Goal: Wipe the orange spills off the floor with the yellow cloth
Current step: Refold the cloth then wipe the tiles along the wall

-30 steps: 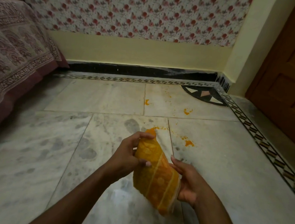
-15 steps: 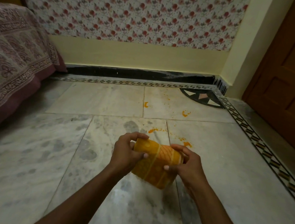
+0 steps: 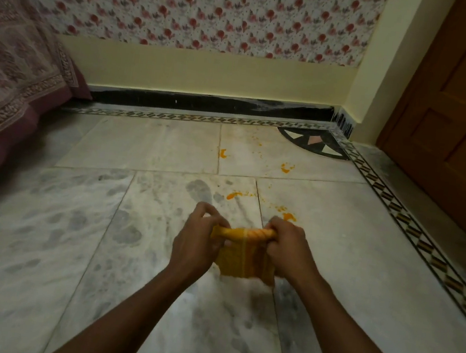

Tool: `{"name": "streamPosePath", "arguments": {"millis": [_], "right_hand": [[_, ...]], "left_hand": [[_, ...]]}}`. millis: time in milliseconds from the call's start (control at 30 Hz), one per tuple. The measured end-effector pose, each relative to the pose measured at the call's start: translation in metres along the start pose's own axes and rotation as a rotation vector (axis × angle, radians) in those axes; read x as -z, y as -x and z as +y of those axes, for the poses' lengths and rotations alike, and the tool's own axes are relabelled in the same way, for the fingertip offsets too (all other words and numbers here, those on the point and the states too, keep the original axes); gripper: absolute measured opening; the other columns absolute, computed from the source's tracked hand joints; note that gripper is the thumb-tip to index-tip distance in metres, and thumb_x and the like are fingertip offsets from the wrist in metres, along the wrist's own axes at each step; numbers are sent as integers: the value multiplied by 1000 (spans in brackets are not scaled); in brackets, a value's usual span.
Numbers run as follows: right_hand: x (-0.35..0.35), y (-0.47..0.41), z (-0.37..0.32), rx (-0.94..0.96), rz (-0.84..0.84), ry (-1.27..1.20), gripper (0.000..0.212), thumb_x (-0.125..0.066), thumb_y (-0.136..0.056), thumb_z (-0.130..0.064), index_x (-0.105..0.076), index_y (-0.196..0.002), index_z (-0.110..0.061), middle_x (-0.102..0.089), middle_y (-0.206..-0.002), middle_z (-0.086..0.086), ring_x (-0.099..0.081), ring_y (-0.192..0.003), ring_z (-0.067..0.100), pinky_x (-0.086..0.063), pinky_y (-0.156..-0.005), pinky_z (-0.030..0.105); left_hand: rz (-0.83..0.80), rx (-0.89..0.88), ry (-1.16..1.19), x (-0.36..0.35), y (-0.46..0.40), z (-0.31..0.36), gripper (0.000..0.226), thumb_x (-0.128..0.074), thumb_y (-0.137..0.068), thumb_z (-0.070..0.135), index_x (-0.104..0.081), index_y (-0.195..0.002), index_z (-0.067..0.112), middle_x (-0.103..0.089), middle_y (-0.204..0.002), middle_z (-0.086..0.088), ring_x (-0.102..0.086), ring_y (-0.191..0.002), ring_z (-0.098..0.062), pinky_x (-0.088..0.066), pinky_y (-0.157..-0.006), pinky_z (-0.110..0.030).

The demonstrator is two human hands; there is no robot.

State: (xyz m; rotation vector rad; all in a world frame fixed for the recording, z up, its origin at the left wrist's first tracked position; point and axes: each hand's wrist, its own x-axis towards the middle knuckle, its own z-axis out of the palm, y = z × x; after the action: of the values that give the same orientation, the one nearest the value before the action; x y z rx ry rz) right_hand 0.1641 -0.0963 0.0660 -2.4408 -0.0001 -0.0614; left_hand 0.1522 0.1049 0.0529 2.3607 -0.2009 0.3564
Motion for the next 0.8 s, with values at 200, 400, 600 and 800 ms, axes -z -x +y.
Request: {"name": "streamPosePath", "arguments": {"millis": [200, 400, 600, 800], "right_hand": [[12, -27, 17, 262, 187, 208, 35, -70, -70, 3, -67, -95, -21, -65, -100, -1, -59, -102, 27, -41, -83, 40], [-26, -20, 60, 4, -374, 406, 80, -57, -69, -53, -48, -147, -33, -43, -153, -7, -39, -143, 17, -24, -112, 44], [-124, -22, 61, -10, -195, 414, 83, -12, -86, -78, -25, -160, -44, -16, -173, 0, -14, -158, 28, -5, -122, 57], [-188, -131, 51, -70, 56, 406, 69, -29, -90, -74, -46, -151, -47, -40, -164, 4, -27, -155, 35, -3, -122, 63]], "left_hand": [[147, -107, 99, -31, -18, -7, 30, -81, -80, 5, -74, -104, 21, -54, -111, 4, -55, -104, -12, -41, -76, -6], [-147, 41, 134, -87, 26, -75, 35, -72, -83, 12, -69, -117, 20, -65, -120, 2, -60, -111, -18, -53, -95, -36], [-45, 35, 23, -84, -18, -128, 33, -57, -91, 33, -71, -112, 12, -70, -114, -8, -66, -105, -30, -49, -93, -30], [-87, 146, -431, -72, -127, -225, 51, -50, -99, 37, -56, -143, 12, -53, -154, -14, -50, -140, -36, -44, -106, -53]]}}
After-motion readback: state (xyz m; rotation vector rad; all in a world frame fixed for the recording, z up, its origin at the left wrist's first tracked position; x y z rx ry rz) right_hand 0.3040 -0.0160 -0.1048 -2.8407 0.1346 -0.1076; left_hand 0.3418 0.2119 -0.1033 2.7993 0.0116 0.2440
